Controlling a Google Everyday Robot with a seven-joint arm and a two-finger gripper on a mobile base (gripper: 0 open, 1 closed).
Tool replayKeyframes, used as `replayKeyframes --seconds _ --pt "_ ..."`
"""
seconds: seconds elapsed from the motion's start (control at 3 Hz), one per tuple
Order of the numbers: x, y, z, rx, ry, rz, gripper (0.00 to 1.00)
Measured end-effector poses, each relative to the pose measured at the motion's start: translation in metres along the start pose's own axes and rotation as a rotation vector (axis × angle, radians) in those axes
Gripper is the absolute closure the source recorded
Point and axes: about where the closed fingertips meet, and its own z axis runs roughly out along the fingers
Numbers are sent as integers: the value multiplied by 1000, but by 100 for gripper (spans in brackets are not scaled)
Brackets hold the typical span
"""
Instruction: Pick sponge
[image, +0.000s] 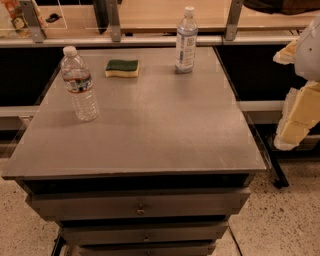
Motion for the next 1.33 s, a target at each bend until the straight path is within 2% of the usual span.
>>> replayKeyframes --seconds 0.33,0.67,1.0,1.33 --pt "-1 0 0 2 -1 -1 0" --pt "-24 -6 -6 7 -49 -33 0" --pt "-52 -13 -4 -13 -129 -49 0" --pt "-72 -19 11 -49 -218 0 0"
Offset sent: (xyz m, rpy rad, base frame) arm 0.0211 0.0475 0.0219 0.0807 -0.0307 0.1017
